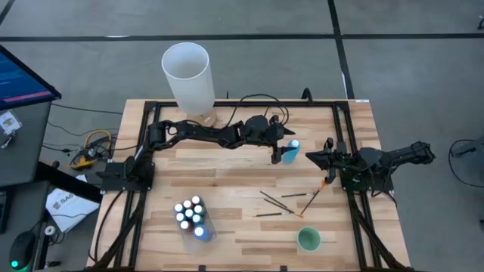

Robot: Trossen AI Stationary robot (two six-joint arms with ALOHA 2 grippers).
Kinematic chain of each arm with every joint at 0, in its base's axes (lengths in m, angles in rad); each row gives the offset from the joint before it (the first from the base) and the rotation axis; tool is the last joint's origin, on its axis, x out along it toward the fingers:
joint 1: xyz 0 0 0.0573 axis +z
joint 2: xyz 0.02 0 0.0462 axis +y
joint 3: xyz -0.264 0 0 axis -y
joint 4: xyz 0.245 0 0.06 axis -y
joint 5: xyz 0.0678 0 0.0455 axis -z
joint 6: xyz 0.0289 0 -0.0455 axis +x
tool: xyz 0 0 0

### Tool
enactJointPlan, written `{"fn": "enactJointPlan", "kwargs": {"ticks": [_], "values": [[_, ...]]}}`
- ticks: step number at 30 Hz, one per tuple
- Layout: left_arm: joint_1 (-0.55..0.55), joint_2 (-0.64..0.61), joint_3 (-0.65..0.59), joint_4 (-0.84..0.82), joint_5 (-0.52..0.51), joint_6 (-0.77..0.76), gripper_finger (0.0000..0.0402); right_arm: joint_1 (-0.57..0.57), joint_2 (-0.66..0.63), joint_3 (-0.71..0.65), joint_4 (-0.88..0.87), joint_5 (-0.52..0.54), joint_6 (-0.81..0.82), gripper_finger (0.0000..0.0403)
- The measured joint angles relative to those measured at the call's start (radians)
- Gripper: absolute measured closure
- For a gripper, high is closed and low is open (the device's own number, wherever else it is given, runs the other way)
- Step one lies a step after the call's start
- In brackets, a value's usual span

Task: Pick & Place Paint Supplies
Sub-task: Put the large light blue paint bottle into the transparent bin

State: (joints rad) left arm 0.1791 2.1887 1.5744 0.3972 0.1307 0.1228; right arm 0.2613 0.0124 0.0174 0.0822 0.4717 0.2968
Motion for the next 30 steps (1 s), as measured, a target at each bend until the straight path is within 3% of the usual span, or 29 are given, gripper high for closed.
{"fn": "enactJointPlan", "kwargs": {"ticks": [16,25,30], "values": [[0.0,0.055,0.024,0.014,-0.001,0.003,0.0141,0.0,0.0,0.0,0.001,0.0,0.0,0.0394],[-0.001,0.066,0.024,0.019,0.009,0.002,0.0205,0.0,0.0,0.0,0.0,0.0,0.0,0.0394],[-0.001,0.066,0.024,0.032,0.009,0.003,0.0262,0.0,0.0,0.0,0.0,0.0,0.0,0.0394]]}}
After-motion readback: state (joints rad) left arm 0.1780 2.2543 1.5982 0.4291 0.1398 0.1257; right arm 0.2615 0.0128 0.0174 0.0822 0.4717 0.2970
